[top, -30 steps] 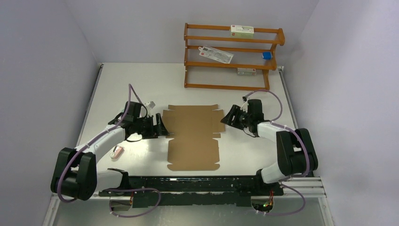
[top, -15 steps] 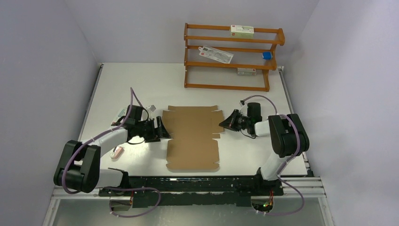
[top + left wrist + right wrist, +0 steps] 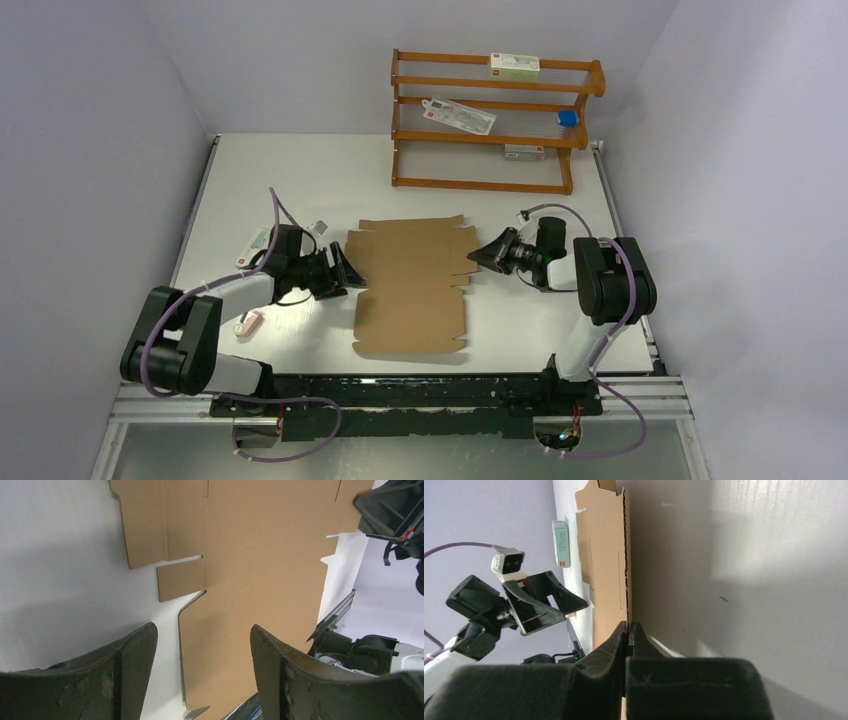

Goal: Fold the paper box

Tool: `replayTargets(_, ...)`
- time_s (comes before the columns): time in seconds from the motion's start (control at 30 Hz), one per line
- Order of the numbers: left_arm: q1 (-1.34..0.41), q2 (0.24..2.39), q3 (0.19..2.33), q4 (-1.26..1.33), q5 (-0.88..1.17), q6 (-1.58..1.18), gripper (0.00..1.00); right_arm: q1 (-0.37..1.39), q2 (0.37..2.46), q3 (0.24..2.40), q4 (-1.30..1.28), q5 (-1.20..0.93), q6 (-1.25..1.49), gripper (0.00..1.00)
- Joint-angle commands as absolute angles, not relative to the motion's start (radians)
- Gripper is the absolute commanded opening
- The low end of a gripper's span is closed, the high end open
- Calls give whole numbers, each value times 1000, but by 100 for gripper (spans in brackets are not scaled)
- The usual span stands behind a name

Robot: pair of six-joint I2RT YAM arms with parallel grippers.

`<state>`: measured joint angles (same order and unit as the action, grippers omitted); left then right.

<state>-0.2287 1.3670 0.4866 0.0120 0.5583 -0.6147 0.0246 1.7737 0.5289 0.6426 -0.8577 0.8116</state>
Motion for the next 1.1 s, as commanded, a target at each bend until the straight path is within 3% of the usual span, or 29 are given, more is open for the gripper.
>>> replayTargets(0.0,-219,1422,477,141,607,-675,72,9,1816,519,716,-906,875,0)
replayTargets(0.17,-219,1429,473,138,585,-666,72,8,1842,492,845,-946,983,0)
replayTargets(0.37,-219,1428,473,104,552,-635,72,8,1818,518,713,-910,898,0)
replayTargets(0.87,-219,1392,395,210,489,-772,74,4,2097,423,1605,-1007,1555,0)
replayTargets(1.07,-216,1411,353,368,513,-898,65,4,2110,411,1604,-1008,1530,0)
